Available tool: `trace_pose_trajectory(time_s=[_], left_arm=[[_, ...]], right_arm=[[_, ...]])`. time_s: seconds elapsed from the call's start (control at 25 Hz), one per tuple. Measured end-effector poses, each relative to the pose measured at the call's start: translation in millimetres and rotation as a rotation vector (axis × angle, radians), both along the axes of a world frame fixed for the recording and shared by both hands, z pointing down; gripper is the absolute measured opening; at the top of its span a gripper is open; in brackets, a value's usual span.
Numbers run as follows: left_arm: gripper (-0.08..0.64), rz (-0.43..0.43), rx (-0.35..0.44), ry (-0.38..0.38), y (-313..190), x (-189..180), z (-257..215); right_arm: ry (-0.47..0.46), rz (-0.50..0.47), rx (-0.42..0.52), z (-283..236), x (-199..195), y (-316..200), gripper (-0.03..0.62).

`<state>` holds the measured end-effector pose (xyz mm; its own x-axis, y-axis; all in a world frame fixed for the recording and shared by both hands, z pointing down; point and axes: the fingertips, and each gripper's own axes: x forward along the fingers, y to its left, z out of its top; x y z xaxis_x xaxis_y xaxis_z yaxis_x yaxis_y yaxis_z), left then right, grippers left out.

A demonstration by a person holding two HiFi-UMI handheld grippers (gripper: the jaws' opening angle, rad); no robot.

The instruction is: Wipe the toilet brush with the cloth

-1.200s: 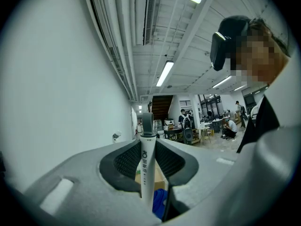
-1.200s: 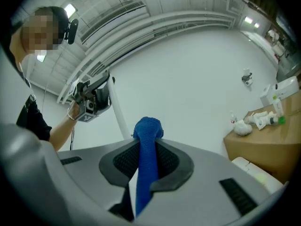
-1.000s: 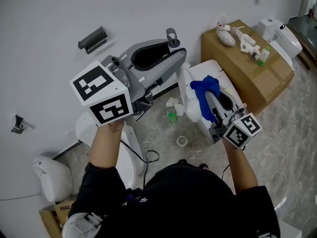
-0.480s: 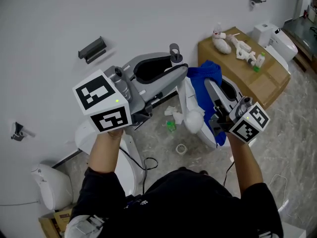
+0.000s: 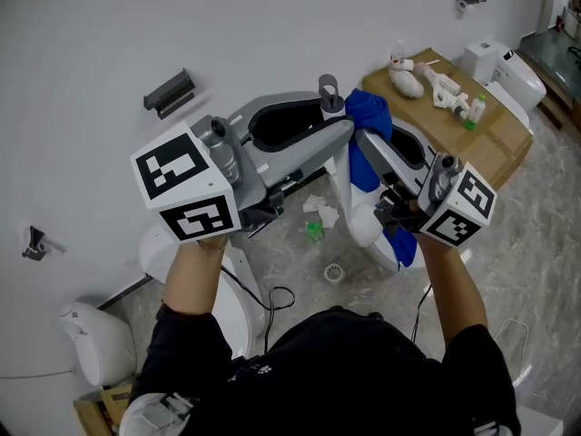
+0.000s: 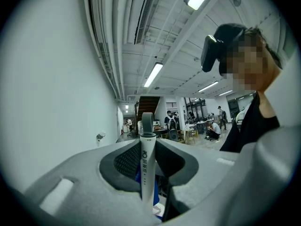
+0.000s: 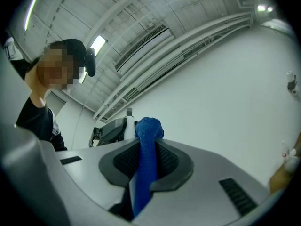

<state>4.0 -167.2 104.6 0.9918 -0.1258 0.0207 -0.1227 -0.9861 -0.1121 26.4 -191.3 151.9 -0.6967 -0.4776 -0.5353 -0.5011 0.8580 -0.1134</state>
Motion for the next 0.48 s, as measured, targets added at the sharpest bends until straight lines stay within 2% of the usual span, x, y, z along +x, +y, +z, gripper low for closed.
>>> trace_pose_trajectory(time_s=[0.2, 0.32, 0.48], left_arm=[[0.1, 0.016, -0.011, 0.006, -0.1, 1.2, -3.8], [0.1, 0.019, -0.01, 0.007, 0.5, 2.7, -4.4], [0.1, 0.018, -0.01, 0.012, -0.3, 2.9, -3.7]], right_arm=[[-0.011, -0.085, 0.046, -9.3, -3.8, 9.0, 0.064], [0.017, -0.099, 0.077, -12.2, -4.4, 12.3, 0.064], [0.013, -0.118, 0.072, -11.4, -4.7, 11.6, 0.064]])
